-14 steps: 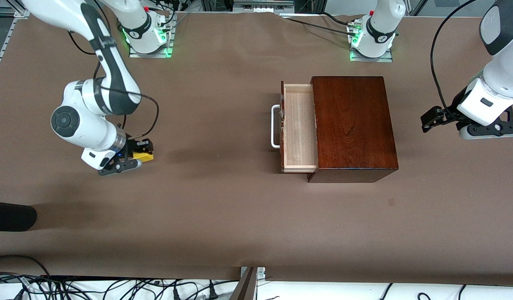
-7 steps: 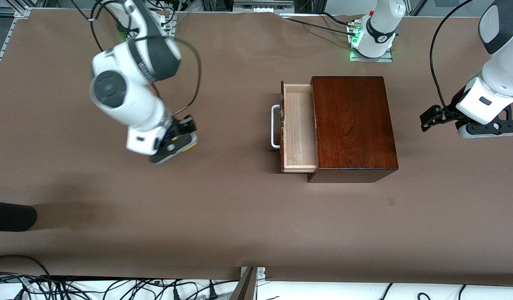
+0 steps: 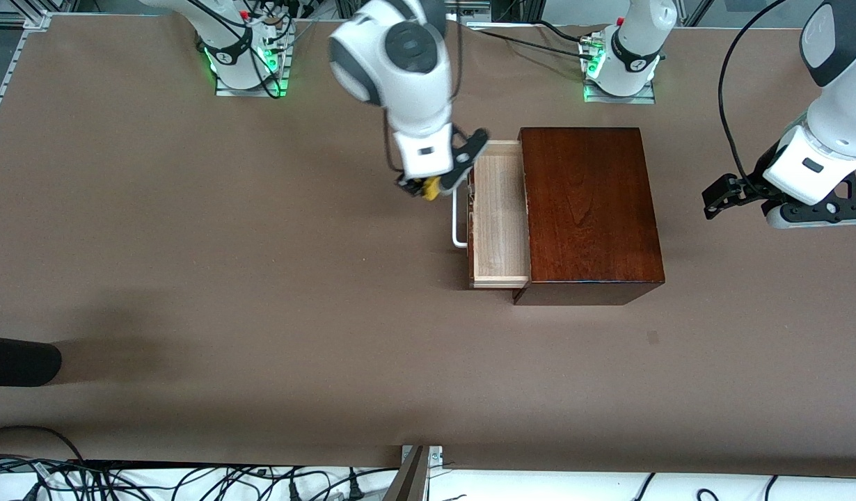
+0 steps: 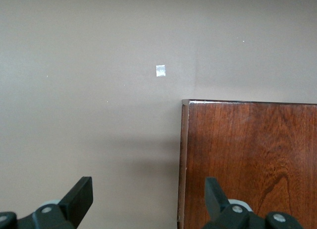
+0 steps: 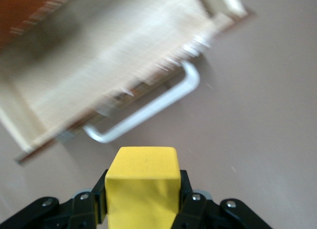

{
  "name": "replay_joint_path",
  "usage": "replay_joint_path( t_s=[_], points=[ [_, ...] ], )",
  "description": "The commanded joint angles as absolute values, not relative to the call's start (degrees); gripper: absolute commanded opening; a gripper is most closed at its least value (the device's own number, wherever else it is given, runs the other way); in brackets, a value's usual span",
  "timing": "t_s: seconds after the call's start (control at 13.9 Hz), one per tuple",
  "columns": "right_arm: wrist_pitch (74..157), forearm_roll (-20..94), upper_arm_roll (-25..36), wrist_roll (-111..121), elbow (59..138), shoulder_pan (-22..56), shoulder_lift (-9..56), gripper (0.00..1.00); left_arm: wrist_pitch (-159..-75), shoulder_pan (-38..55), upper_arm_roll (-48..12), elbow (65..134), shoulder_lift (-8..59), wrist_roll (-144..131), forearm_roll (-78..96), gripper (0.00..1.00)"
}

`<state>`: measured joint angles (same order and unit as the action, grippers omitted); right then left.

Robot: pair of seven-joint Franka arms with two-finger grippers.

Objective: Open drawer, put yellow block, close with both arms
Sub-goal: 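Lift the yellow cube with the right gripper and carry it over the drawer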

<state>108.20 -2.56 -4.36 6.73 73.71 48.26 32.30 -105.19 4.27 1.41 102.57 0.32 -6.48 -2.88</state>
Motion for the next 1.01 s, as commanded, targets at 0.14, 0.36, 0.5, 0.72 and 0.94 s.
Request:
replay_joint_path(
  t_s=[0.14, 0.36, 0.5, 0.72, 0.94],
  points=[
    [105.6, -7.0, -3.3, 9.3, 58.0, 55.8, 44.2, 0.00, -105.3, 3.0, 1.0, 102.2, 0.4, -3.5, -2.2, 1.00],
    [106.9, -7.4, -3.5, 15.4, 57.7, 56.4, 44.9, 0.00, -105.1, 3.0, 1.0, 102.3, 0.4, -3.3, -2.2, 1.00],
    [107.7, -7.4, -3.5, 18.2, 57.5, 56.7, 45.0, 0.00, -105.0, 2.7, 1.0, 102.3, 0.4, -3.3, -2.2, 1.00],
    [109.9, -7.6, -3.3, 22.4, 57.5, 57.0, 46.0, 0.00, -105.0, 2.6, 1.0, 102.3, 0.4, -3.3, -2.2, 1.00],
    [114.8, -7.6, -3.2, 24.3, 57.5, 57.0, 48.5, 0.00, -105.0, 2.6, 1.0, 102.3, 0.4, -3.3, -2.2, 1.00]
  ],
)
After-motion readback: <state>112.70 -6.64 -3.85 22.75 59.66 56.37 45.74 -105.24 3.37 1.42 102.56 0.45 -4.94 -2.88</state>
